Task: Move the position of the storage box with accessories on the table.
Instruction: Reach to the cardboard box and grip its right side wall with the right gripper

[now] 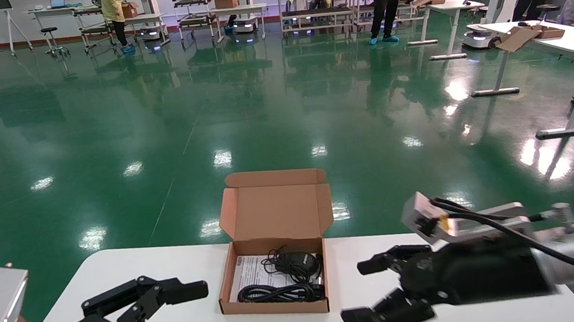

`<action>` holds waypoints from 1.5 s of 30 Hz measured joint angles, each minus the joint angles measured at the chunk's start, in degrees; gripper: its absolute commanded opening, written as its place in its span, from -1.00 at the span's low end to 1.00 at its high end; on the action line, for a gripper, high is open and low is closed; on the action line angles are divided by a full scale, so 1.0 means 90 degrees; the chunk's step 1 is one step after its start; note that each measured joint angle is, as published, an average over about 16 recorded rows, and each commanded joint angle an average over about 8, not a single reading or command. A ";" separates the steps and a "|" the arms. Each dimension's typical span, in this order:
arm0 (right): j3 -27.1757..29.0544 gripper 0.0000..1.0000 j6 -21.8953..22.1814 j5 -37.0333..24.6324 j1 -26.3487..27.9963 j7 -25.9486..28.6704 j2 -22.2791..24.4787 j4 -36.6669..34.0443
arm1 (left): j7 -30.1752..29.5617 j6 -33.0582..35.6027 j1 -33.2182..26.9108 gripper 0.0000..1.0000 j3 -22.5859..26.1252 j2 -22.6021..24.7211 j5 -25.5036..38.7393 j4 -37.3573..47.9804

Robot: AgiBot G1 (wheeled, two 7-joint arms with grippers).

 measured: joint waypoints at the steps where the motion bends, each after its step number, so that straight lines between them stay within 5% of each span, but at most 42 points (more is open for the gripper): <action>1: 0.0005 1.00 0.0082 0.0008 0.0020 -0.0006 -0.0110 -0.0233 | 0.0000 0.0000 0.0000 1.00 0.0000 0.0000 0.0000 0.0000; 14: 0.0004 1.00 0.1091 -0.0024 0.0061 -0.0181 -0.1007 -0.2150 | 0.0000 0.0000 0.0000 1.00 0.0000 0.0000 0.0000 0.0000; 31: -0.0400 1.00 0.2502 -0.0652 0.0340 -0.0395 -0.1750 -0.2713 | 0.0000 -0.0001 0.0001 1.00 0.0000 -0.0001 -0.0001 0.0001; 45: -0.0337 1.00 0.2770 -0.0563 0.0296 -0.0212 -0.1833 -0.2853 | 0.0000 -0.0002 0.0002 1.00 0.0000 -0.0001 -0.0001 0.0002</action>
